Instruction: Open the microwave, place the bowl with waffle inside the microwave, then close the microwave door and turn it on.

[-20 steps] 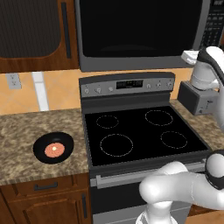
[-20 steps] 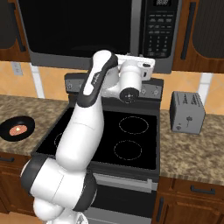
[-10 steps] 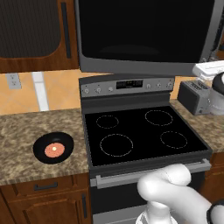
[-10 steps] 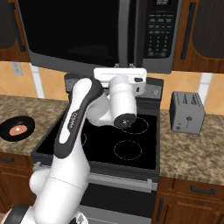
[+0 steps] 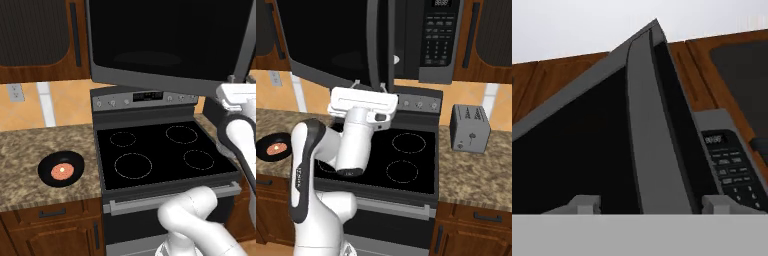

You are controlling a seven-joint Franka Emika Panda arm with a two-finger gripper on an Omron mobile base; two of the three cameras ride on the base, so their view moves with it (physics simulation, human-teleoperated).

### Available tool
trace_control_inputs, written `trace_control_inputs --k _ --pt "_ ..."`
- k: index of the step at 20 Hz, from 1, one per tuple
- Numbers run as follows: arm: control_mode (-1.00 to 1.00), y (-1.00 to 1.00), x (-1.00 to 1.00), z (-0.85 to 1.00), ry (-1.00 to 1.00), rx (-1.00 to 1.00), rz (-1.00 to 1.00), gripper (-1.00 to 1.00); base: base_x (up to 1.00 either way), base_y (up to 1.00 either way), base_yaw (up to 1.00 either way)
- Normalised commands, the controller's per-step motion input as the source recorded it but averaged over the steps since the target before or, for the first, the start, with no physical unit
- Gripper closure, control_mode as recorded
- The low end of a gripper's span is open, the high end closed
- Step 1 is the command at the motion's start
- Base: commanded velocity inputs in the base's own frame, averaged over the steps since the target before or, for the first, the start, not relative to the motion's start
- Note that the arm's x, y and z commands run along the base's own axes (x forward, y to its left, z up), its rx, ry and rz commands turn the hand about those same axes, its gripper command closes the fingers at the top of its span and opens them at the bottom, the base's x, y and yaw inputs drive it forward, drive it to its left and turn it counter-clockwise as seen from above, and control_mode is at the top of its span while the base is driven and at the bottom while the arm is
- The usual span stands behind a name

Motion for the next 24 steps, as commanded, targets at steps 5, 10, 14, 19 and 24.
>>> trace_control_inputs --k 5,10,14,19,24 --pt "-1.00 -0.05 -1.00 0.73 -0.20 0.11 0.15 -1.00 0.00 0.00 0.00" --pt "-1.00 -0.69 -0.92 0.49 -0.07 0.43 0.08 -1.00 0.00 0.00 0.00" --pt "-1.00 -0.96 0.17 0.21 0.25 0.65 0.06 -1.00 0.00 0.00 0.00" --pt "-1.00 -0.94 0.39 0.06 0.25 0.63 0.06 -1.00 0.00 0.00 0.00" --pt "-1.00 -0.74 0.55 0.06 0.39 0.55 0.10 -1.00 0.00 0.00 0.00"
